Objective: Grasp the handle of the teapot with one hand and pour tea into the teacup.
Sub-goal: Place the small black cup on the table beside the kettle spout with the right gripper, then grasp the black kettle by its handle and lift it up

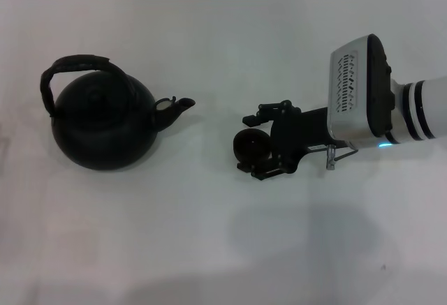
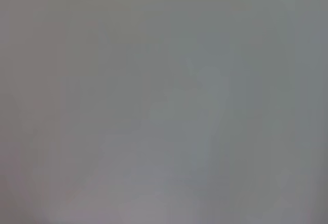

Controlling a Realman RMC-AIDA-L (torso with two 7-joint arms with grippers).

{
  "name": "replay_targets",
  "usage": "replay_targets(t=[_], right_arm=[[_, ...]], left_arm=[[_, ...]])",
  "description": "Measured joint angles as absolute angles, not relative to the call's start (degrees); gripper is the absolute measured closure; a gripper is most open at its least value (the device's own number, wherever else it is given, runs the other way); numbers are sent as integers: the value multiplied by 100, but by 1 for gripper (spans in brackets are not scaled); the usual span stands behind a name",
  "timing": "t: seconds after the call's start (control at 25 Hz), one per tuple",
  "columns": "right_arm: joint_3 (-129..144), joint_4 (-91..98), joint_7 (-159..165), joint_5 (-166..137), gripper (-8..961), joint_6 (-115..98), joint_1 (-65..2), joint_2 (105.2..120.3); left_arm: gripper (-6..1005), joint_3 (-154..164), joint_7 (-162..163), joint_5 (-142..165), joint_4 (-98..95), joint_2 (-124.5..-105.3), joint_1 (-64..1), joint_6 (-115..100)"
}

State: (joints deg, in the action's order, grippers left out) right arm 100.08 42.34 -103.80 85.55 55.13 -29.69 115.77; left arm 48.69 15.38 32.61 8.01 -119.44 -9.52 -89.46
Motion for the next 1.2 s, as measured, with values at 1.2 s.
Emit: replay_targets(t=[1.2], right_arm=[[7916, 4298, -10672, 8562, 100, 7729, -2783, 11522]], left_arm=[[259, 4869, 1549, 3376, 835, -11962, -976, -9186]])
